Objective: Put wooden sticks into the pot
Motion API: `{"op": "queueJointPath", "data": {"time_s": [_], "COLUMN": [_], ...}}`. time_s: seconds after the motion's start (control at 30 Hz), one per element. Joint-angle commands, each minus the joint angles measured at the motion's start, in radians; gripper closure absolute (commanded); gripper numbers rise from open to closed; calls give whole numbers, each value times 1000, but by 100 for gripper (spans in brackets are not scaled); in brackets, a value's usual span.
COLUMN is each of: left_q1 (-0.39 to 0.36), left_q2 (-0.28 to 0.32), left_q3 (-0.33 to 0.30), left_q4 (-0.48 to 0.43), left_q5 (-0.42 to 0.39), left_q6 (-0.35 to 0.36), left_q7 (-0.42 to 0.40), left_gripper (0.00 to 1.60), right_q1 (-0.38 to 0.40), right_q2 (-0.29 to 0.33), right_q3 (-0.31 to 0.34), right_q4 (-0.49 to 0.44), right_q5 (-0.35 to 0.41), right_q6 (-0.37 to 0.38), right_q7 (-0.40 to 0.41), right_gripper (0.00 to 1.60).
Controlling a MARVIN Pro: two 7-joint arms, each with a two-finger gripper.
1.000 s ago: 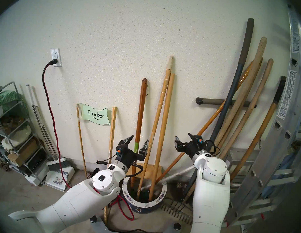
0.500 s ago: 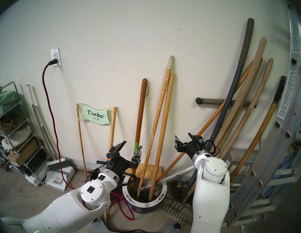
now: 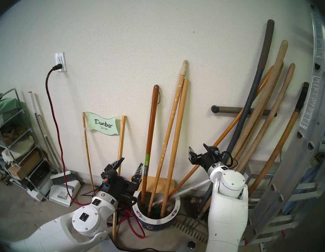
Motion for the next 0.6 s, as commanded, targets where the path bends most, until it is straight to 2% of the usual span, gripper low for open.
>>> {"op": "queueJointPath", "data": {"time_s": [0.0, 0.23, 0.57], "left_q1": [110, 176, 268], "left_q2": [69, 105, 160], "left_q3": [-16, -31, -61], "left_q4": [-126, -223, -397], "left_q5": [18, 36, 25], "left_q6": [68, 159, 359], "left_q7": [84, 183, 331], "left_gripper": [0, 0, 0], "right_q1": [2, 2, 1], "right_q2": [-1, -1, -1], "right_q3": [-2, -2, -3], "right_q4": [-2, -3, -4], "right_q5": [0, 0, 0], "right_q6": [-1, -1, -1], "right_q7": [1, 1, 1], "right_gripper": [0, 0, 0]}}
